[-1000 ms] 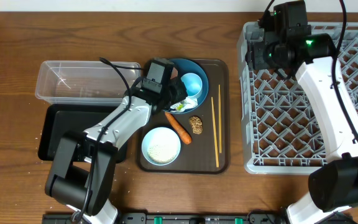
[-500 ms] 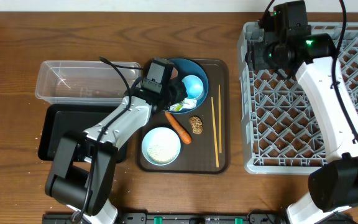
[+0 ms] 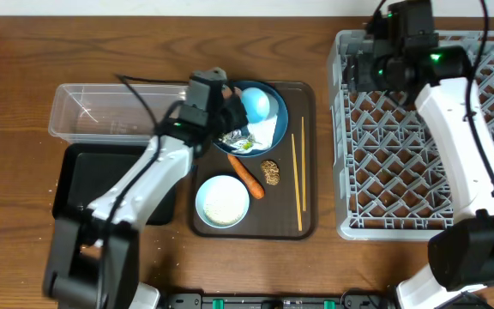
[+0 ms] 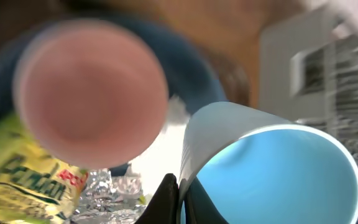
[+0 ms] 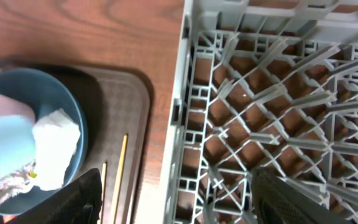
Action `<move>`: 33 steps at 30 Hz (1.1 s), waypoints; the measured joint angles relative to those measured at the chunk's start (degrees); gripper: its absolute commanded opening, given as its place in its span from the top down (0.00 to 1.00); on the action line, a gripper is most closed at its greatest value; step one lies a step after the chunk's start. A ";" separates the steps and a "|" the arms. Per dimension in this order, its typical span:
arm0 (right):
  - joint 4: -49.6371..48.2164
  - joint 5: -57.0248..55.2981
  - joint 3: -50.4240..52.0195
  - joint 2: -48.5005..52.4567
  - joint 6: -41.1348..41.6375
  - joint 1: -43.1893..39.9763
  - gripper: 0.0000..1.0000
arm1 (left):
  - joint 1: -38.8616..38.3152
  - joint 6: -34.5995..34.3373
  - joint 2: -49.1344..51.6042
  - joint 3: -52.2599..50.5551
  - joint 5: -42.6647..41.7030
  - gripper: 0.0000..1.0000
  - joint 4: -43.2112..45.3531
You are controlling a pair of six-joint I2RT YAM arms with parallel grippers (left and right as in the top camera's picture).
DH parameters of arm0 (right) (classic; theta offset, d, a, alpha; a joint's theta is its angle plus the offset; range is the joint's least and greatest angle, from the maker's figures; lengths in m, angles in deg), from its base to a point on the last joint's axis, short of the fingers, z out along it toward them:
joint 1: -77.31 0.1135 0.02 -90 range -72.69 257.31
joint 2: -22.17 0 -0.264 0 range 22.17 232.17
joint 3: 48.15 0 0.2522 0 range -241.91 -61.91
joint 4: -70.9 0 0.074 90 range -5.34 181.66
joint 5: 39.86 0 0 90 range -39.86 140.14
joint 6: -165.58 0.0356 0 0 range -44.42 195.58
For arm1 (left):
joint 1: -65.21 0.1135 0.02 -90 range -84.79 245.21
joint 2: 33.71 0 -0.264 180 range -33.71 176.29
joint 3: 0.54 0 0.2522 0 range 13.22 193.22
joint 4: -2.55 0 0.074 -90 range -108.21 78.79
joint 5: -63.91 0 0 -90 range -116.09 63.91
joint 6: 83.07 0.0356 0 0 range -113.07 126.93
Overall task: Sort waste into correct bins and load items into the dishwasher rack
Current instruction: 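Lift the blue cup with the left gripper toward the right gripper, then grasp the blue cup with the right gripper and open the left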
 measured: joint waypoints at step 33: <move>-12.90 67.08 0.04 8.74 -18.71 -2.16 0.14 | 9.35 -6.69 -6.29 0.33 -43.52 0.94 17.64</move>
